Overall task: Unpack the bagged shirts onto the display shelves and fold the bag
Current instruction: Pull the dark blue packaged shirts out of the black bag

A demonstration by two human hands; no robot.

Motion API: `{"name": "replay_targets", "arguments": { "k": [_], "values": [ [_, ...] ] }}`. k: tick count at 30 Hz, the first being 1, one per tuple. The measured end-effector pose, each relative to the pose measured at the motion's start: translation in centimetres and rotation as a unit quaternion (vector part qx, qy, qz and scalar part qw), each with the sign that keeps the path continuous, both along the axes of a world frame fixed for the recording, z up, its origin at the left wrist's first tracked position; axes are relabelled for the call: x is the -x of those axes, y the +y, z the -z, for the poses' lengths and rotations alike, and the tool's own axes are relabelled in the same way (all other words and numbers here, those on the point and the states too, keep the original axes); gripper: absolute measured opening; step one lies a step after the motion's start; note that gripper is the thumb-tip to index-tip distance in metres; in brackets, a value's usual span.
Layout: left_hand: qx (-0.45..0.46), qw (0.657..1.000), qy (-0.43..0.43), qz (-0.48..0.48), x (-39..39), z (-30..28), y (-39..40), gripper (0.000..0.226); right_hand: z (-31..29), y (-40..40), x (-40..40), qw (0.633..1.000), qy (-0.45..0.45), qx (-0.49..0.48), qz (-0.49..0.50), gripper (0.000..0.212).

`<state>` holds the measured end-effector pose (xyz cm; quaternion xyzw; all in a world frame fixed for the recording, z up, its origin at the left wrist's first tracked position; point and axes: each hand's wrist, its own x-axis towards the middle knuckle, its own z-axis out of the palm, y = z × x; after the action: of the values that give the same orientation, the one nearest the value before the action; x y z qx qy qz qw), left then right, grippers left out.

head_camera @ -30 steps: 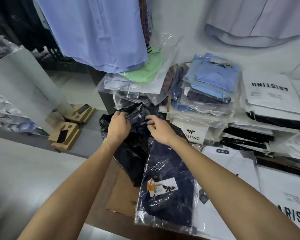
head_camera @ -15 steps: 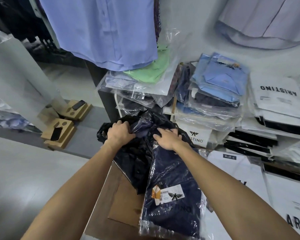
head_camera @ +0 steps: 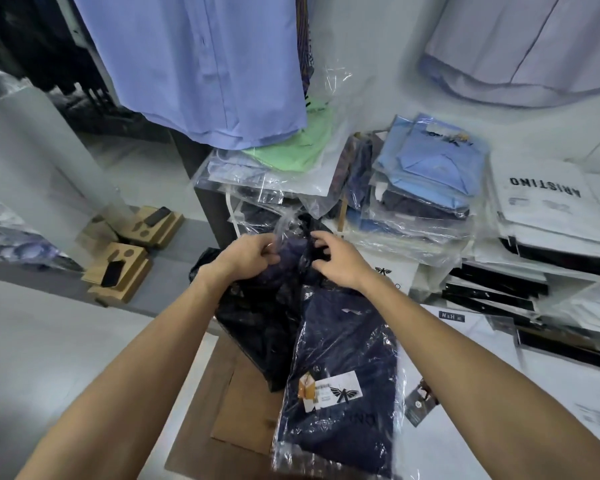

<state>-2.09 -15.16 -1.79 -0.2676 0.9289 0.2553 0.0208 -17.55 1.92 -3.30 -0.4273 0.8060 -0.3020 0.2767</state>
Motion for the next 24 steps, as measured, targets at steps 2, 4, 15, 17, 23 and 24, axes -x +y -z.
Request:
{"name": "replay_targets", "arguments": {
  "k": [2, 4, 15, 17, 23, 24],
  "values": [
    [0.018, 0.999, 0.02, 0.021, -0.7, -2.8, 0.1, 0.017, -0.8, 0.2, 0.6, 1.0, 0.002, 0.013, 0.009, 0.072],
    [0.037, 0.998, 0.041, 0.033, -1.2, -5.4, 0.6, 0.019, -1.9, 0.3, 1.0, 0.999, 0.023, 0.039, 0.016, 0.074],
    [0.155, 0.973, 0.165, 0.04, -3.3, -18.4, 4.7, 0.017, -11.3, 0.7, 1.0, 0.964, -0.13, 0.218, -0.081, 0.043],
    [0.092, 0.964, 0.249, 0.008, -3.7, -20.0, 5.2, 0.024, -13.0, 0.9, 0.5, 0.945, -0.181, 0.262, -0.071, 0.027],
    [-0.137, 0.966, 0.218, -0.036, -6.4, -21.8, 3.8, 0.061, -16.6, 1.9, 0.1, 0.92, -0.216, 0.326, 0.004, 0.009],
    [-0.129, 0.972, 0.192, -0.027, -6.6, -21.4, 3.7, 0.068, -16.9, 2.2, 0.2, 0.92, -0.217, 0.326, 0.004, 0.009]
  ]
}}
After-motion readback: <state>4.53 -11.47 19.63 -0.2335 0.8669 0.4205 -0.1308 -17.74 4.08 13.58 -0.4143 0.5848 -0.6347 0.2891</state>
